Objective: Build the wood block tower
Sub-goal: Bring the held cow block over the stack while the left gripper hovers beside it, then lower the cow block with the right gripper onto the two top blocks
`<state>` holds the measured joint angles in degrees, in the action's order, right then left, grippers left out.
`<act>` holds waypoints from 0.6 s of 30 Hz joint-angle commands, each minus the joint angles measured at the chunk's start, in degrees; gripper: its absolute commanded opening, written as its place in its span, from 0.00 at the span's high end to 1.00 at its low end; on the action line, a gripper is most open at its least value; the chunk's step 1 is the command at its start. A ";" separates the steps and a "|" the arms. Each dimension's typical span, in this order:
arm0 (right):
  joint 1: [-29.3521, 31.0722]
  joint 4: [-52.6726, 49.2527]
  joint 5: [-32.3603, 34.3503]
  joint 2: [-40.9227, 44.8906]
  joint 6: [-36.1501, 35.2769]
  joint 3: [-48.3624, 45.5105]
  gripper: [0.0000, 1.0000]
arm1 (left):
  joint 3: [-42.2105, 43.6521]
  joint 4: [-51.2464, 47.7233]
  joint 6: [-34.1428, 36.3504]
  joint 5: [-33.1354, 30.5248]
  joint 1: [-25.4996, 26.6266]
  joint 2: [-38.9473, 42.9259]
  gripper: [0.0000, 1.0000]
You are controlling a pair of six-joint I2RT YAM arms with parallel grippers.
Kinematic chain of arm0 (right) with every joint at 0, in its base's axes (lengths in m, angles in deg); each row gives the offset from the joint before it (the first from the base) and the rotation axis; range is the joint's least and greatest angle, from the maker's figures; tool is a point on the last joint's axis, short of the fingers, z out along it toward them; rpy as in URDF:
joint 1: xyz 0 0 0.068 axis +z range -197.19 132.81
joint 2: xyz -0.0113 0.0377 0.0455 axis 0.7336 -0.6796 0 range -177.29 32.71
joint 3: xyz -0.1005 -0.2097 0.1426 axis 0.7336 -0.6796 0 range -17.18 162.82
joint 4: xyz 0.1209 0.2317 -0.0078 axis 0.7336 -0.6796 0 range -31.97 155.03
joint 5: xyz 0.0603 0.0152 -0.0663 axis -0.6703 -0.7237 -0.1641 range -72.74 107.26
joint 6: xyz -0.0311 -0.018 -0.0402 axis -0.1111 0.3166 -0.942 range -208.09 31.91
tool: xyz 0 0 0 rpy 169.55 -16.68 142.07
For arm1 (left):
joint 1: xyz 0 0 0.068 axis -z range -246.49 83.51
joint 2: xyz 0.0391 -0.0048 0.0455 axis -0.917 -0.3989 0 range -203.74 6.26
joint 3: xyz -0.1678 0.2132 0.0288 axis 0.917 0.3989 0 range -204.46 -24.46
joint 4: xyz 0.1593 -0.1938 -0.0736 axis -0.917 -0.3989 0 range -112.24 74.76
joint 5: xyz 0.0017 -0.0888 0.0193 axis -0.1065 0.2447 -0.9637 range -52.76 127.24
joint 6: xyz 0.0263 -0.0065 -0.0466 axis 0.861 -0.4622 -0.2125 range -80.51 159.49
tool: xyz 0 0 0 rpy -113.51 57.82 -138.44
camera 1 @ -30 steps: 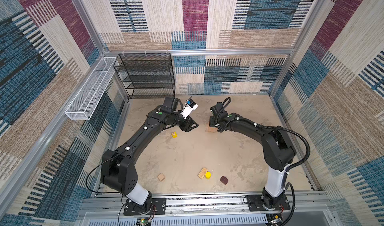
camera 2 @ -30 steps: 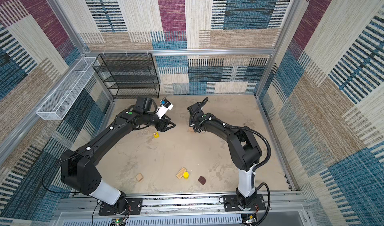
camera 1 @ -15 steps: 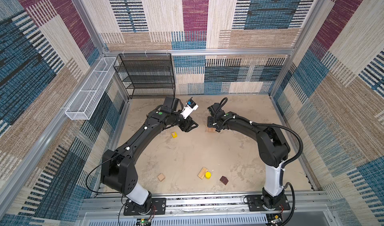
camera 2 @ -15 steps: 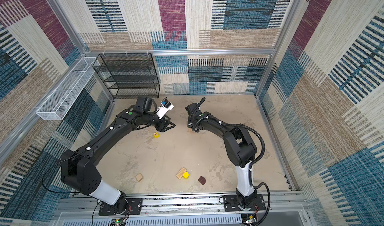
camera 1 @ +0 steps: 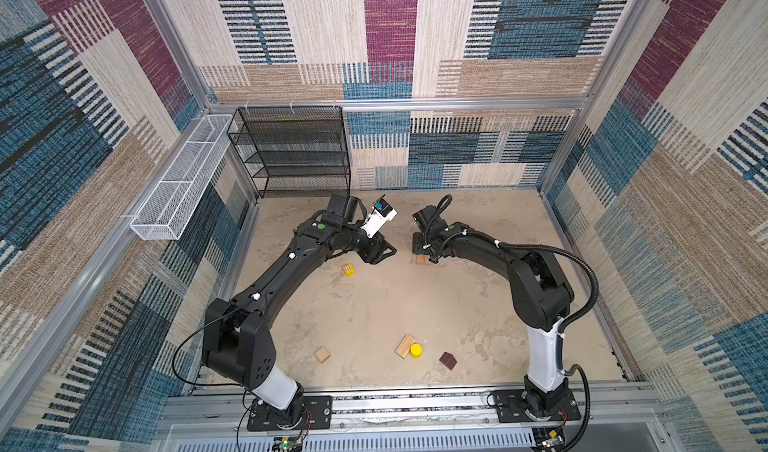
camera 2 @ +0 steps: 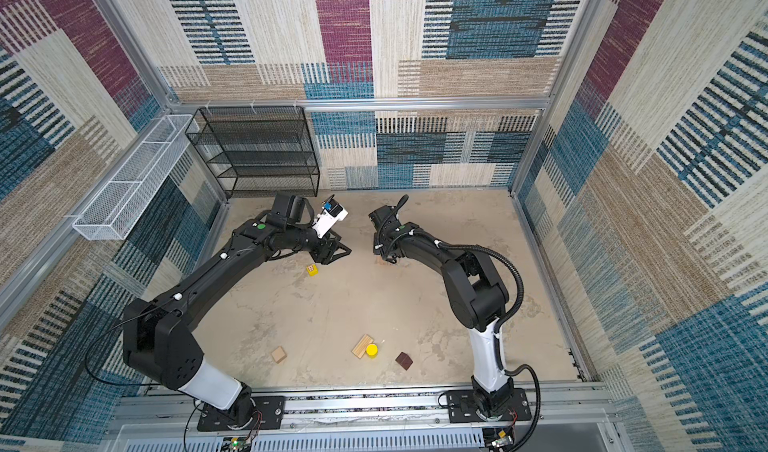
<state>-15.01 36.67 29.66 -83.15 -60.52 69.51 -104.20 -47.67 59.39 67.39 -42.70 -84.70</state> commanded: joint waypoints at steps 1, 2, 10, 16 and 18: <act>0.07 -0.78 0.16 -0.43 0.01 0.66 0.93 | -0.24 -0.17 0.74 -0.17 0.03 -0.05 0.34; 0.07 -0.95 0.24 -0.59 -0.05 0.80 0.93 | -0.23 -0.16 0.68 -0.27 -0.02 -0.08 0.34; 0.07 -1.52 0.51 -1.17 0.20 1.29 0.91 | -0.15 -0.18 0.79 -0.68 0.00 -0.39 0.34; 0.07 -1.82 0.09 -1.35 0.33 1.63 0.86 | -0.15 -0.19 0.75 -1.23 0.01 -0.53 0.34; 0.07 -1.87 0.08 -1.36 0.29 1.76 0.86 | -0.15 -0.18 0.80 -1.21 0.01 -0.46 0.34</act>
<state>-15.01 34.62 29.68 -84.37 -60.50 70.82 -104.20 -47.67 59.42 66.21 -42.70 -85.24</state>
